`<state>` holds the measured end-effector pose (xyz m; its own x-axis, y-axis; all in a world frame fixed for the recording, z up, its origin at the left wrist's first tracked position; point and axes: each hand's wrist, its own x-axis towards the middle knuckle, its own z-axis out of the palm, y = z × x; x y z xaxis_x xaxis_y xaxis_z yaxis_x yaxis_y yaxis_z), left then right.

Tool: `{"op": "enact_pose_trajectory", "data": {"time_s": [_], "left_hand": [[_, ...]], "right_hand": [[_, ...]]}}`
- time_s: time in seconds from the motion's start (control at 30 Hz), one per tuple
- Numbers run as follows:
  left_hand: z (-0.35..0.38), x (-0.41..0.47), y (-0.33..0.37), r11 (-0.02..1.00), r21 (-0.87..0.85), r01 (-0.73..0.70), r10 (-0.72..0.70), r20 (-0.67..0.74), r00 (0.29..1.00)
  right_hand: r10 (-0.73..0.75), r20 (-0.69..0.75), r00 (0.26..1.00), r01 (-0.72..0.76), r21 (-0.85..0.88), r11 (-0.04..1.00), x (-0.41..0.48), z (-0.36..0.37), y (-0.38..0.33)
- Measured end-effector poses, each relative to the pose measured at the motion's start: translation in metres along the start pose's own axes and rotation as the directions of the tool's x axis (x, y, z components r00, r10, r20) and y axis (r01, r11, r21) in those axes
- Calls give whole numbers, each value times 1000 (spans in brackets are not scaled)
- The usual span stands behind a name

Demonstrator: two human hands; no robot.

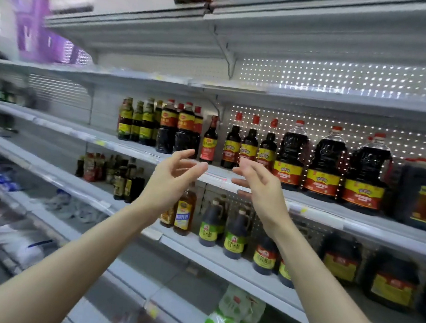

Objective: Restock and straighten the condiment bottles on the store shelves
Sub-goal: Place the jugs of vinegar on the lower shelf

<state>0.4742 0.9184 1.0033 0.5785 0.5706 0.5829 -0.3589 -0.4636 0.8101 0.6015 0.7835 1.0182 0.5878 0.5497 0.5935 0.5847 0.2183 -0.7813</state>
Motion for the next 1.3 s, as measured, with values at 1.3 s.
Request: {"op": "enact_pose_trajectory", "data": {"time_s": [1.3], "left_hand": [[-567,120,-205,981,145,127,-93,-220,971]], "right_hand": [[61,210,976,-100,179,979,145,625,34]]}}
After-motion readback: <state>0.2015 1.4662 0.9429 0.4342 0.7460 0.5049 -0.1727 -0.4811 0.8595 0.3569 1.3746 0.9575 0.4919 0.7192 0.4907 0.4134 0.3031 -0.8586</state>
